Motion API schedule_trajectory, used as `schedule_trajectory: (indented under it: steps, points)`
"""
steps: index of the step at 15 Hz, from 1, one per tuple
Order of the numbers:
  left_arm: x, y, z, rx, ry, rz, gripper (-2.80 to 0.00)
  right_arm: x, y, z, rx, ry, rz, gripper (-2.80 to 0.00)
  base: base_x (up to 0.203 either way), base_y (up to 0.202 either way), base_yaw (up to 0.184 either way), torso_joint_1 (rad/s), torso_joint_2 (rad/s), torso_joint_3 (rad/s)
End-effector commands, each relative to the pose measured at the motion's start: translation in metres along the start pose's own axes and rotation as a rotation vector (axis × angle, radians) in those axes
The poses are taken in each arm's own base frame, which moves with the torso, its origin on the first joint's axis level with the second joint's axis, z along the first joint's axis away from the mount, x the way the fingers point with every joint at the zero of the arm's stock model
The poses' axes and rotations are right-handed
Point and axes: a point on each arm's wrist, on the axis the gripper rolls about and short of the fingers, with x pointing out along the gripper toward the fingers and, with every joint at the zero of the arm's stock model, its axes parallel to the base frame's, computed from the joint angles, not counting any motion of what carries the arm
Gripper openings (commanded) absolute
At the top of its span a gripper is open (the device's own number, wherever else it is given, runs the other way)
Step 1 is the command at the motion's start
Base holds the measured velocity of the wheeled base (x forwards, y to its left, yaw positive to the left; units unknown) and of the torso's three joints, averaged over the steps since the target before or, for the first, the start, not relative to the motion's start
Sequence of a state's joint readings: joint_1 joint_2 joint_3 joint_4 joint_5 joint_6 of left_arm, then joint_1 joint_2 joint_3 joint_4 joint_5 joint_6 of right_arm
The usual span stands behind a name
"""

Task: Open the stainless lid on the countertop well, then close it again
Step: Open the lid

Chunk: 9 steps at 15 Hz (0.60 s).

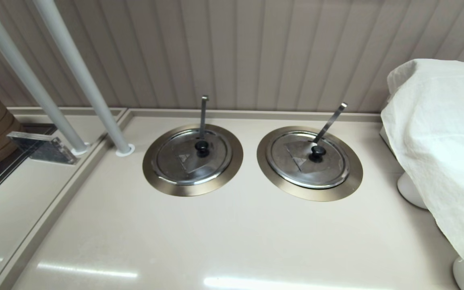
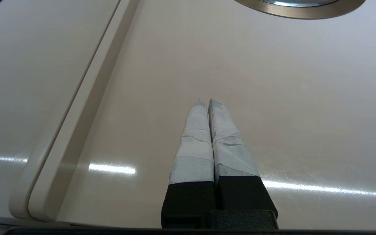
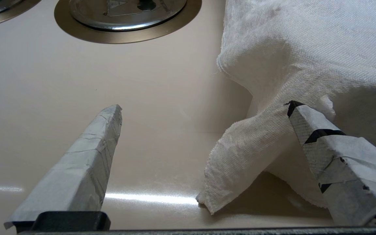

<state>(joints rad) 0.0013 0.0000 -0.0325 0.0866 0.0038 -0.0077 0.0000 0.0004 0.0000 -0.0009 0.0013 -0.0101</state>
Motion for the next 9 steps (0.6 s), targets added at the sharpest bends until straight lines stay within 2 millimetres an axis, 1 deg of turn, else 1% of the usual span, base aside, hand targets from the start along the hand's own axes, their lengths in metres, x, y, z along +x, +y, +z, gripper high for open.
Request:
schedule_trajectory:
  steps: [1,4,5,7,8,9]
  points:
    - [0.0,0.0,0.0,-0.007,0.0,0.004,-2.8,0.0,0.0,0.0,-0.001,0.0,0.0,0.0,0.0,0.0,0.0,0.0,0.0,0.0]
    - [0.0,0.0,0.005,-0.002,-0.044,0.002,-2.8,0.0,0.0,0.0,-0.001,0.0,0.0,0.0,0.0,0.0,0.0,0.0,0.0,0.0]
    - [-0.005,0.0,0.019,-0.012,-0.1,0.002,-2.8,0.0,0.0,0.0,-0.001,0.0,0.0,0.0,0.0,0.0,0.0,0.0,0.0,0.0]
    - [-0.022,0.0,0.062,-0.04,-0.204,-0.004,-2.8,0.0,0.0,0.0,-0.001,0.0,0.0,0.0,0.0,0.0,0.0,0.0,0.0,0.0]
    - [-0.024,-0.001,0.081,-0.047,-0.199,-0.006,-2.8,0.0,0.0,0.0,-0.001,0.0,0.0,0.0,0.0,0.0,0.0,0.0,0.0,0.0]
    - [-0.018,-0.001,0.097,-0.052,-0.156,-0.006,-2.8,0.0,0.0,0.0,-0.001,0.0,0.0,0.0,0.0,0.0,0.0,0.0,0.0,0.0]
